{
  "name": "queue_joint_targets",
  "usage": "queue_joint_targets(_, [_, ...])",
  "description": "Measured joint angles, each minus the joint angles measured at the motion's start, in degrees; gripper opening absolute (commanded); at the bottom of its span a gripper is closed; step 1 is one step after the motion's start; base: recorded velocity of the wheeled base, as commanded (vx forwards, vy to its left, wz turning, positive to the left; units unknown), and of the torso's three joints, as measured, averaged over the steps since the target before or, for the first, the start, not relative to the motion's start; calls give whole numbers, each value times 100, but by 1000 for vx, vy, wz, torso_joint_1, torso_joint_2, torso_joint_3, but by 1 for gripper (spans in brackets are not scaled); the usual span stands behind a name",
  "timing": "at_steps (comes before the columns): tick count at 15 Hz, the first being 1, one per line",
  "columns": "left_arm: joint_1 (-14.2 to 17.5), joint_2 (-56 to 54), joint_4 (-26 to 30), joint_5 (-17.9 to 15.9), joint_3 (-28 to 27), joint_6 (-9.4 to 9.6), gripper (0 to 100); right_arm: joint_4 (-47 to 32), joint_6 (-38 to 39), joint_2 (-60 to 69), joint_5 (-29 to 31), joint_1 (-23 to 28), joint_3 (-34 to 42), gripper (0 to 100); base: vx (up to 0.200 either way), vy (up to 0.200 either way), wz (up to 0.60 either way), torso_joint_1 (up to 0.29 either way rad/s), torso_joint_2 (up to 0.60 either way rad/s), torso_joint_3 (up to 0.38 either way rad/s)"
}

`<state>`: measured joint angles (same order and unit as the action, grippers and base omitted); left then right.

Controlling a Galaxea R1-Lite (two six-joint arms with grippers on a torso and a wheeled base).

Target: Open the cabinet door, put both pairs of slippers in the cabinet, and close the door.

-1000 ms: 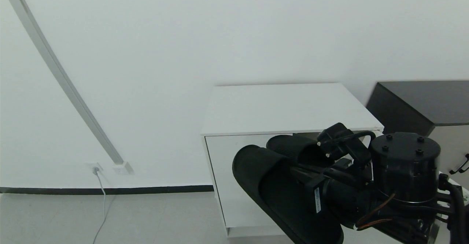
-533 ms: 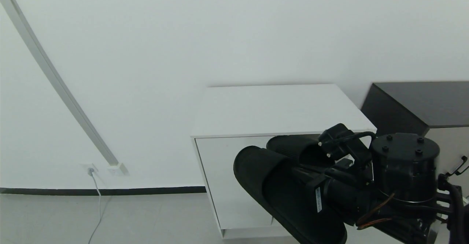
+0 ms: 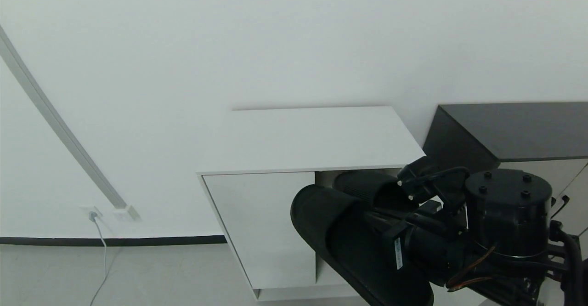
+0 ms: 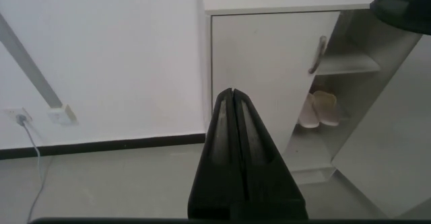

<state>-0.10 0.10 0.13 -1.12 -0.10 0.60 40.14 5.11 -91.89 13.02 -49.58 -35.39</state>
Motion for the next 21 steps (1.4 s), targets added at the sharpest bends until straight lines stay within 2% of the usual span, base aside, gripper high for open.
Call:
queue_joint_targets(11, [-1,0,0,9,2,-6,0,72,-2,-20,-30,-4,59,0,0,0,0,0,0,0])
queue_joint_targets(16, [0,0,-4,6,0,-6,0,964,-43,-300,20,18,267,0,0,0,0,0,0,0])
queue_joint_targets(21, [0,0,-9,6,0,-9,0,1114,-54,-463,17,22,369,0,0,0,0,-32,62,41])
